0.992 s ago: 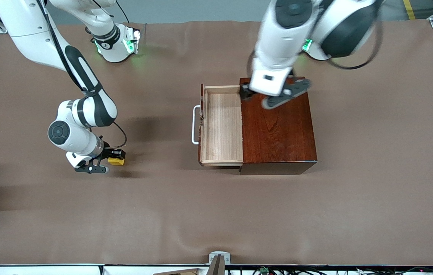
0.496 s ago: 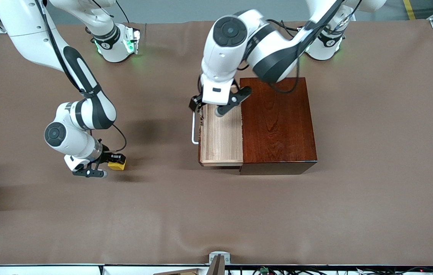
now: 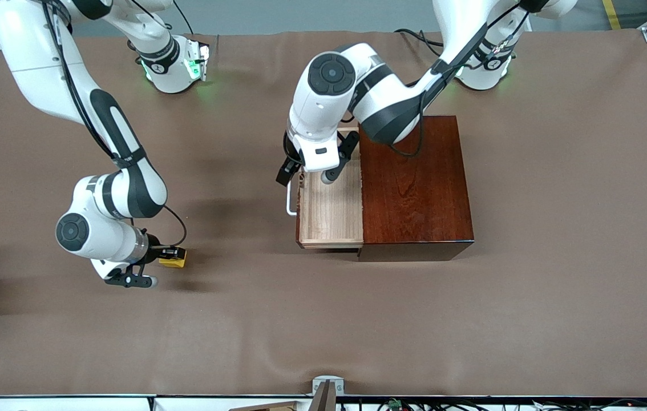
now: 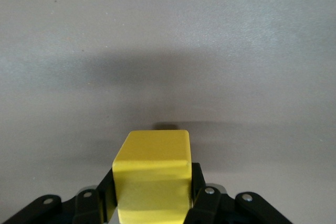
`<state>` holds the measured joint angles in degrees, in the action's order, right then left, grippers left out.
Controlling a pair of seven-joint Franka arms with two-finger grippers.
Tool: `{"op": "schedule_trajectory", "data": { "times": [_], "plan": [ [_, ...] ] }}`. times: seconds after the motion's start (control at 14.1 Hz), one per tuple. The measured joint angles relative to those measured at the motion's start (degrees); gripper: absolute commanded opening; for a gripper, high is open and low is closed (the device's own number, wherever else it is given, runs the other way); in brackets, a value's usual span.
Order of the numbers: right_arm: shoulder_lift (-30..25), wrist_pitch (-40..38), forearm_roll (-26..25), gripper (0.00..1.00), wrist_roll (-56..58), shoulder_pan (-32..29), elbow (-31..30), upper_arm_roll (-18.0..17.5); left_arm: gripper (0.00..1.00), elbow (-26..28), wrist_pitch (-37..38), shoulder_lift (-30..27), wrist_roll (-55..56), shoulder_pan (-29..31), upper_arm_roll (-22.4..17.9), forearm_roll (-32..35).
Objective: Open drawer, take yellow block, close drawer
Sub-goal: 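Lower the yellow cube onto the table and open the right gripper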
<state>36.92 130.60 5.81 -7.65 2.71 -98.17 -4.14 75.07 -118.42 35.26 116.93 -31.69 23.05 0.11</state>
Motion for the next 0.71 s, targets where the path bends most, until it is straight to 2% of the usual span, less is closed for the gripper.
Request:
{"op": "schedule_trajectory", "data": {
  "times": [0.21, 0.43, 0.57, 0.71],
  "plan": [
    [1.4, 0.0, 0.0, 0.0, -0.4, 0.0, 0.4, -0.1, 1.0, -0.2, -3.5, 2.0, 13.9, 0.0, -0.1, -0.2],
    [1.4, 0.0, 0.0, 0.0, -1.5, 0.0, 1.1, -0.1, 1.0, -0.3, -7.1, 4.3, 20.2, -0.6, -0.3, -0.7],
    [1.6, 0.2, 0.0, 0.0, -1.9, 0.0, 1.8, -0.1, 1.0, -0.3, -8.1, 5.5, 21.7, -2.9, -2.3, -1.0],
    [2.1, 0.3, 0.0, 0.0, -1.9, 0.0, 2.5, -0.1, 1.0, -0.4, -9.1, 6.1, 22.9, -6.8, -6.0, -1.0]
  ]
}}
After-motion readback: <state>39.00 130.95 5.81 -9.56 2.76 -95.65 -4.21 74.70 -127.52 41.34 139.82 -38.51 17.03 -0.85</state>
